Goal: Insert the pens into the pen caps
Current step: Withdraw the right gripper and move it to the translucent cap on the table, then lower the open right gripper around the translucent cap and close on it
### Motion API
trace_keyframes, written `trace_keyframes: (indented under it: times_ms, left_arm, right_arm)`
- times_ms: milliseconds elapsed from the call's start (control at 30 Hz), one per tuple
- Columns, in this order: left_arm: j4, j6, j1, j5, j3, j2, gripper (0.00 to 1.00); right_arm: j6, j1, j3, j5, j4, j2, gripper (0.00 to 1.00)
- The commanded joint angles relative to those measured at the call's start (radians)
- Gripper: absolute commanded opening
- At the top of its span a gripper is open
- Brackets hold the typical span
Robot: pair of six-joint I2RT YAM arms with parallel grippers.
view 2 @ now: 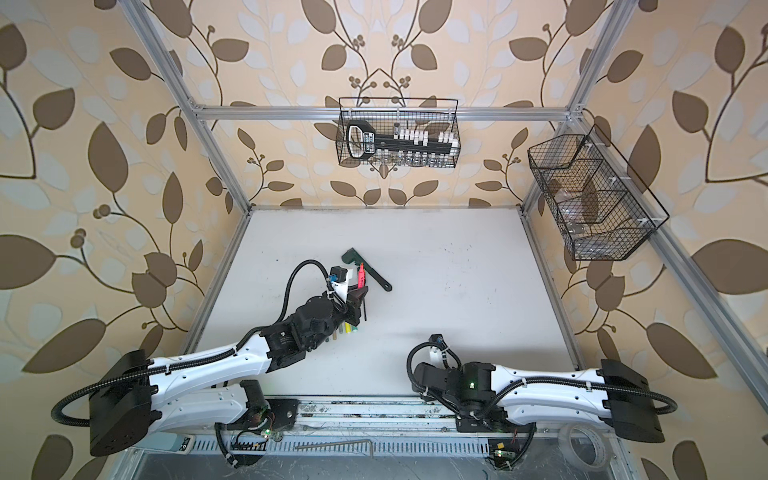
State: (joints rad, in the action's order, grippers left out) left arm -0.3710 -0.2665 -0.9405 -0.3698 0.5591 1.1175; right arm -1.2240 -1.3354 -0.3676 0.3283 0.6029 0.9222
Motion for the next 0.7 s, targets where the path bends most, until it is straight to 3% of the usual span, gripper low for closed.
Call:
trace_keyframes:
  times_ms: [0, 667]
  left_arm:
    - [-0.047, 0.007, 0.008, -0.004, -0.005, -0.040, 0.00]
    - [-0.043, 0.009, 0.008, 0.005, -0.009, -0.062, 0.00]
  right_arm:
    - [-0.021, -0.005, -0.009, -0.006, -0.074, 0.062, 0.59]
    - [0.040, 0.065, -0.083, 0.093, -0.018, 0.237, 0.50]
